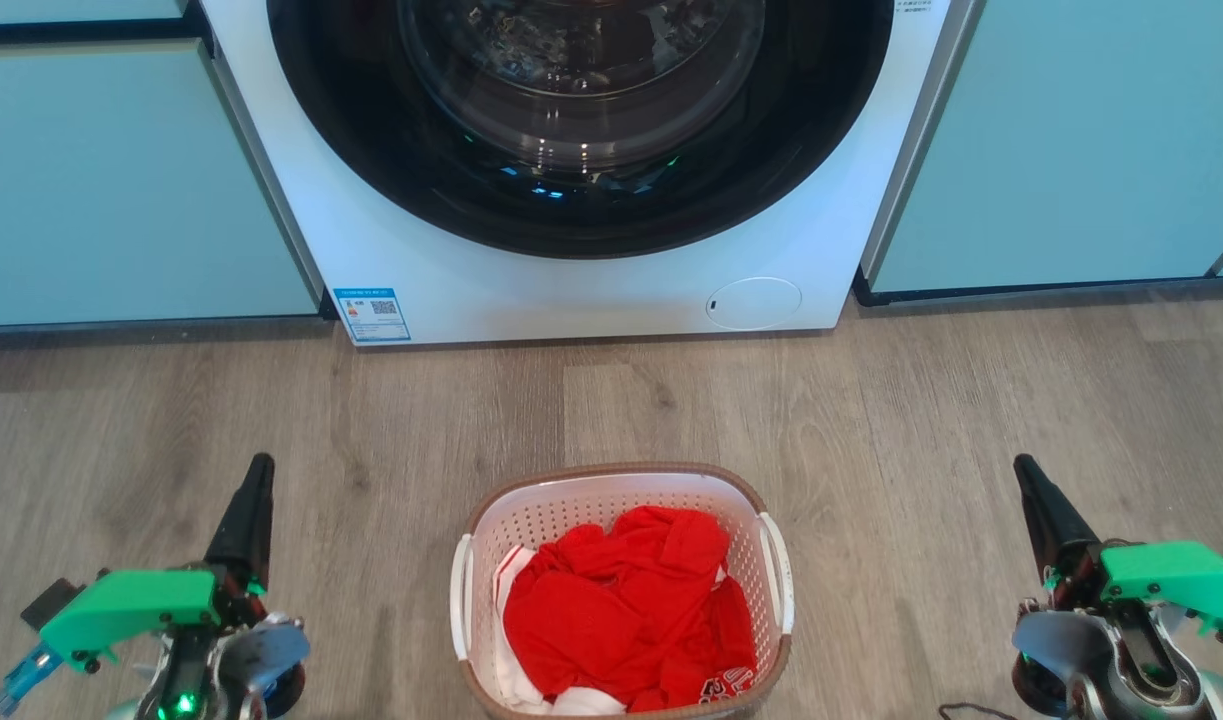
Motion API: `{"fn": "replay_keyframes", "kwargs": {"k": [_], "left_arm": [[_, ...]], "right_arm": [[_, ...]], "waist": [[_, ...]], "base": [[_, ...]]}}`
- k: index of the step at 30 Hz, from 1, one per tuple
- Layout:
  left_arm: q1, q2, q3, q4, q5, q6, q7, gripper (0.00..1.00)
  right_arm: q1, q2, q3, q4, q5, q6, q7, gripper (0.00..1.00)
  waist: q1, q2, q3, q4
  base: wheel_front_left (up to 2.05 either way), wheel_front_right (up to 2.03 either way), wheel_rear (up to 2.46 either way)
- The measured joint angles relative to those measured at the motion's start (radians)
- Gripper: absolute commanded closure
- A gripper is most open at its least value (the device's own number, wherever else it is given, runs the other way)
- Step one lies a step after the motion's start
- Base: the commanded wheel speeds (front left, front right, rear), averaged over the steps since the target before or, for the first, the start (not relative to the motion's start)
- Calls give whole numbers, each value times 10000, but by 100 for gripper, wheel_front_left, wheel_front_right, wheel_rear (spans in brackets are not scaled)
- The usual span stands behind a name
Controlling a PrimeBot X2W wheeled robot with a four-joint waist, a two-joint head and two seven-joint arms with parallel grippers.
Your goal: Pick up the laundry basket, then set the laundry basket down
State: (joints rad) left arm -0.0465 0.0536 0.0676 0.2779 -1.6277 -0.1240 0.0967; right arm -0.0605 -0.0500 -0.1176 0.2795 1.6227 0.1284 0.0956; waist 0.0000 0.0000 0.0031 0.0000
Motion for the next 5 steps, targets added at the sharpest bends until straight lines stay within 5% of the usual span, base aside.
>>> {"fn": "replay_keyframes", "kwargs": {"k": [5], "left_arm": [[-1, -6, 6, 0, 0, 0, 2, 100]], "right_arm": [[0, 0, -17, 0, -15, 0, 0, 100]], "waist": [[0, 0, 0, 0]], "base": [[0, 0, 0]]}}
